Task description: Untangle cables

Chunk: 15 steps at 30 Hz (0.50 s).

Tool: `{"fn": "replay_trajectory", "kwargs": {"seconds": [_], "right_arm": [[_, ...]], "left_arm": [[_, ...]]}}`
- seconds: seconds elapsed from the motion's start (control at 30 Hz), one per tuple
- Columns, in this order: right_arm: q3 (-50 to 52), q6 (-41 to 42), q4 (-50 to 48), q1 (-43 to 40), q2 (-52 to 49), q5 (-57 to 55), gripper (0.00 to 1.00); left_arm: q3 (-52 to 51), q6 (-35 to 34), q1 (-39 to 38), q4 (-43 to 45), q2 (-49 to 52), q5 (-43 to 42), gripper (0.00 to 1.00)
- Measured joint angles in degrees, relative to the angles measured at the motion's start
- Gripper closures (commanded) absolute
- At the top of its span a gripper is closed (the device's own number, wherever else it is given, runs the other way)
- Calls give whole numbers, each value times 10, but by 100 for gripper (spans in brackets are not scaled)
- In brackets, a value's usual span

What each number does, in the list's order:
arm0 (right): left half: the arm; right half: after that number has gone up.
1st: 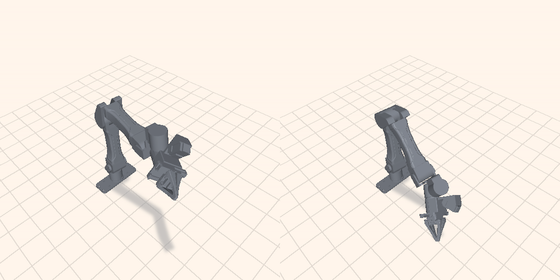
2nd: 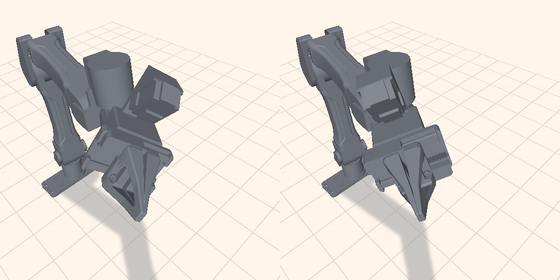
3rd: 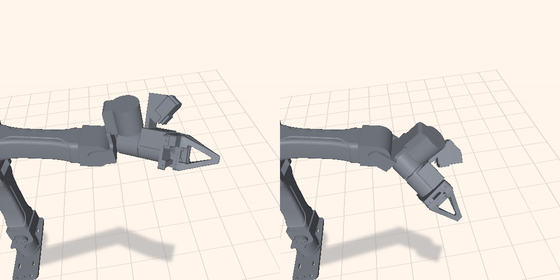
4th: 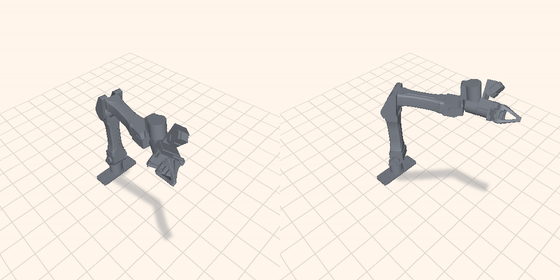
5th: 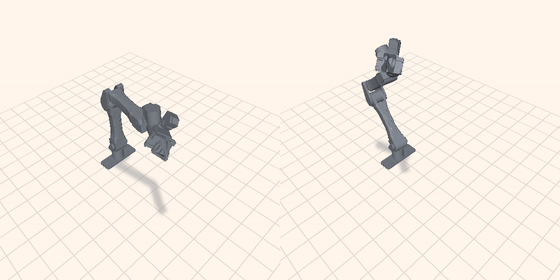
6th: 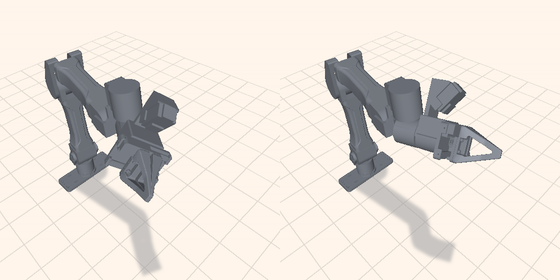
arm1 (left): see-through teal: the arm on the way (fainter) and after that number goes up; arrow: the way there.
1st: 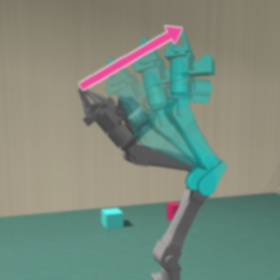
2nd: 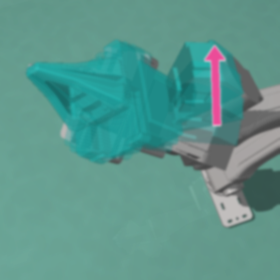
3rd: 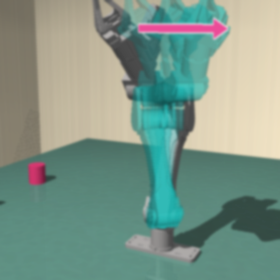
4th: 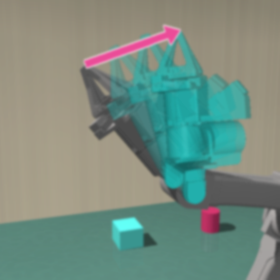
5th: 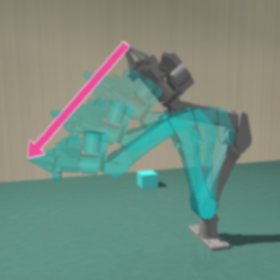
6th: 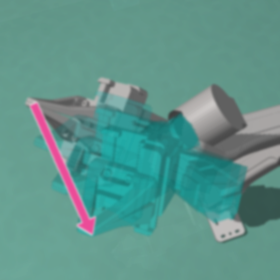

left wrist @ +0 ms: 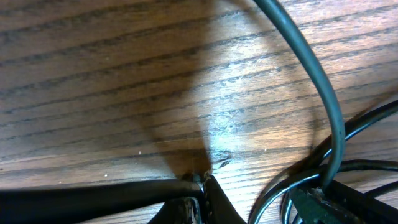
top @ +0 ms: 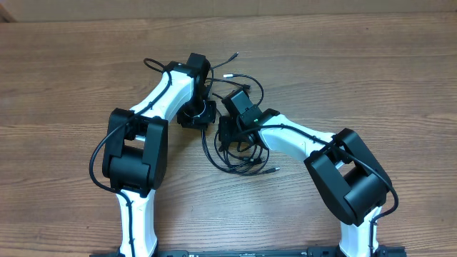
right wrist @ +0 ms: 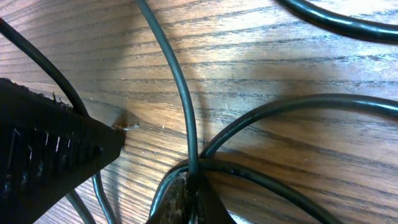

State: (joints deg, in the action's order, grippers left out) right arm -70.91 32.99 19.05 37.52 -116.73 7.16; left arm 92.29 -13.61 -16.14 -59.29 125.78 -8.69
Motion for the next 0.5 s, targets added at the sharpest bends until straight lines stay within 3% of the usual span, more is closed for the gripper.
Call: {"fn": "replay_trajectory", "kwargs": {"seconds": [0.13, 0.3, 0.4, 0.5], "right_arm": [[0, -7, 3, 0, 3, 6, 95], [0, -37, 14, -6, 16, 38, 83], [0, -50, 15, -15, 41, 54, 74], [0, -59, 14, -28, 69, 61, 53]], "left_arm": [[0, 0, 0, 0, 0, 0, 92], [0, 0, 0, 1, 0, 0, 92], [0, 0, 0, 1, 0, 0, 92], [0, 0, 0, 1, 0, 0, 91]]}}
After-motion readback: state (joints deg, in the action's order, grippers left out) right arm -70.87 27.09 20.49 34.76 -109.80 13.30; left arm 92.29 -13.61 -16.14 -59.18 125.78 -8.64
